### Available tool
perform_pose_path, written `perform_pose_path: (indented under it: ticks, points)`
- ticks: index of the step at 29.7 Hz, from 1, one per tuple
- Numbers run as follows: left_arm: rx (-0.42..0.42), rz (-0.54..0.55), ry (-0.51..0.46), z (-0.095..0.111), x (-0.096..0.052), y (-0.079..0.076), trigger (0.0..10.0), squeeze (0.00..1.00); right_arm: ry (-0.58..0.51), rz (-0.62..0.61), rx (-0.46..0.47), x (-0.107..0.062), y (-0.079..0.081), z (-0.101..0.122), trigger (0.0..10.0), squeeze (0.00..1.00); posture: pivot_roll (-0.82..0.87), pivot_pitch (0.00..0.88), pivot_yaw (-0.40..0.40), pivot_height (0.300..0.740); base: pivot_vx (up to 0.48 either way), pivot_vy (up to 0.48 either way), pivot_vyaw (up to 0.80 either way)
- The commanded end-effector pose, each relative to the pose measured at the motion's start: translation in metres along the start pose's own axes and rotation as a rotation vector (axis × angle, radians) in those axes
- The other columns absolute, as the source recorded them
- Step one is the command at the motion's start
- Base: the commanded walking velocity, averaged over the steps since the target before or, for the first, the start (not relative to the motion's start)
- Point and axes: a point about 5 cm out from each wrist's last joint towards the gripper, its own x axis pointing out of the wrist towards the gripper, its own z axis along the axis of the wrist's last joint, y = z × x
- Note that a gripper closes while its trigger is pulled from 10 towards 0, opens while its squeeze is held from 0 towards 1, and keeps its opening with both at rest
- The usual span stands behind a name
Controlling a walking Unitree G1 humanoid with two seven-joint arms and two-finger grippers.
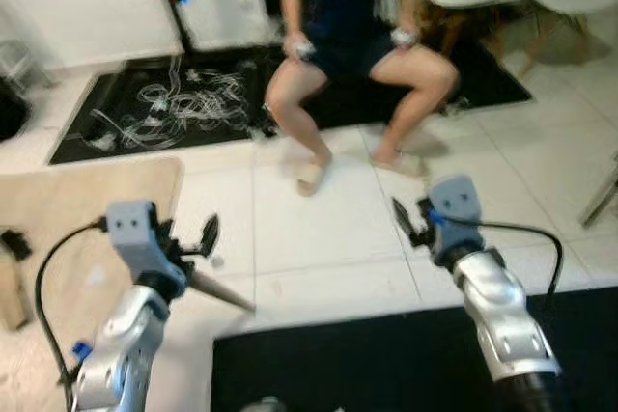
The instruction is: Picking trash to rubbish bin
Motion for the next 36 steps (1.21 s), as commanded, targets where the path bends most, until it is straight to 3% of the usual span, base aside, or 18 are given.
perform_pose_path:
  ticks: [1, 18, 22, 26, 30, 36]
  points:
    - [0.017, 0.006, 0.016, -0.004, -0.002, 0.004, 10.0, 0.0, 0.019, -0.001, 0.006, -0.002, 0.0, -0.007, 10.0, 0.0, -0.14, 0.0, 0.098, 0.74, 0.0, 0.0, 0.68]
    - [0.014, 0.033, -0.048, 0.01, -0.009, 0.007, 10.0, 0.0, -0.007, 0.031, 0.007, -0.002, 0.002, 0.002, 10.0, 0.0, -0.14, 0.0, 0.056, 0.74, 0.0, 0.0, 0.68]
    - [0.015, 0.009, -0.091, 0.021, -0.013, -0.001, 10.0, 0.0, -0.02, 0.01, -0.001, -0.006, -0.005, 0.007, 10.0, 0.0, -0.15, 0.0, 0.049, 0.74, 0.0, 0.0, 0.68]
    - [0.031, 0.008, -0.086, 0.018, -0.011, -0.002, 10.0, 0.0, -0.028, 0.015, -0.009, -0.006, -0.004, 0.01, 10.0, 0.0, -0.15, 0.0, 0.043, 0.74, 0.0, 0.0, 0.67]
    - [0.016, -0.011, -0.092, 0.018, -0.001, -0.004, 10.0, 0.0, -0.021, 0.008, -0.038, 0.0, -0.002, 0.007, 10.0, 0.0, -0.21, 0.0, 0.082, 0.74, 0.0, 0.0, 0.66]
    - [0.017, -0.029, -0.064, 0.016, 0.0, -0.002, 10.0, 0.0, -0.035, 0.017, -0.073, 0.004, 0.006, 0.012, 10.0, 0.0, -0.21, 0.0, 0.128, 0.74, 0.0, 0.0, 0.66]
